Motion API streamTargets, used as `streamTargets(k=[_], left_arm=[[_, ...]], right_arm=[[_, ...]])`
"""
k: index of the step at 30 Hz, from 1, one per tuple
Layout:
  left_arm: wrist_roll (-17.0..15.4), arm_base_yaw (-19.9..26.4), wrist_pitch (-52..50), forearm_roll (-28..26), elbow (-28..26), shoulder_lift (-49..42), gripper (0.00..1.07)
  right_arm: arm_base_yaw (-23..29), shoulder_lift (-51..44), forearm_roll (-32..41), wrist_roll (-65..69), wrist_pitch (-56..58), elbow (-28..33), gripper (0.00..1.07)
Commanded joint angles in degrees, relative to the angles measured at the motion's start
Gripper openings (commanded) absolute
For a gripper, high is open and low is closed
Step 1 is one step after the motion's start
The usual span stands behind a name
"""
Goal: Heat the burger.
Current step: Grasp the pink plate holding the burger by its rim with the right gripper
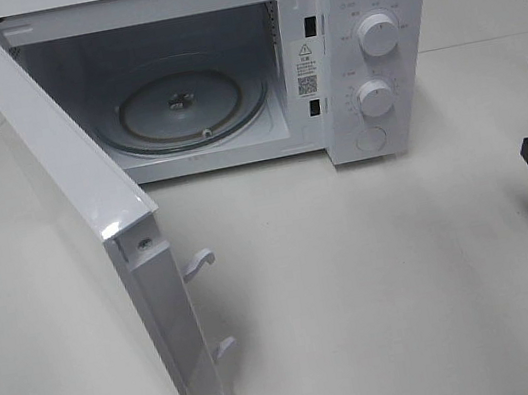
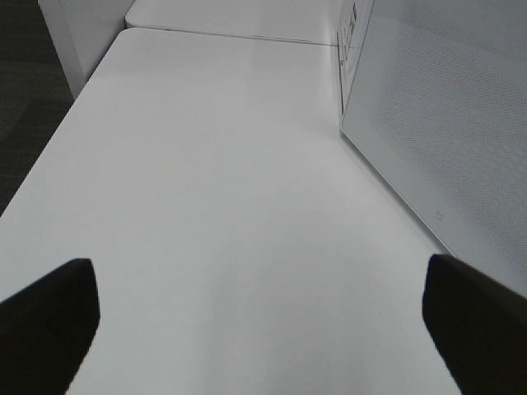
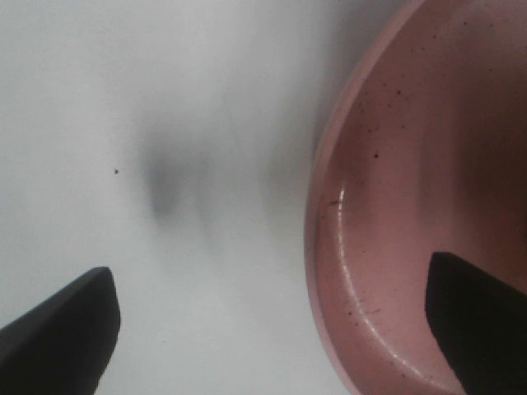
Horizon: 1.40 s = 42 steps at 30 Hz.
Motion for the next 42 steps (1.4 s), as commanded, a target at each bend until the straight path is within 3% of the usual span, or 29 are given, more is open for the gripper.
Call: streamTargets(k=[1, 17, 25, 29, 42], left_arm=[[0.0, 0.2, -0.1, -0.4, -0.1, -0.7, 1.02], [0.0, 0.2, -0.1, -0.4, -0.1, -0.7, 1.02], [0.0, 0.2, -0.1, -0.4, -0.1, -0.7, 1.02], [0.0, 0.2, -0.1, -0.4, -0.1, -0.7, 1.02], [0.0, 0.2, -0.1, -0.4, -0.1, -0.7, 1.02]], right_arm=[[-1.1, 0.5, -0.5, -1.7, -0.1, -0.3, 0.97], [-3.2, 5.2, 0.8, -4.8, -1.5, -0.3, 0.93], [-3.2, 6.2, 1.2, -5.8, -2.4, -0.3, 0.85], [-3.2, 6.7, 2.1, -6.5, -2.4, -0.3, 0.75], [-3.2, 8.0, 2.2, -7.6, -1.9, -0.3, 0.70]])
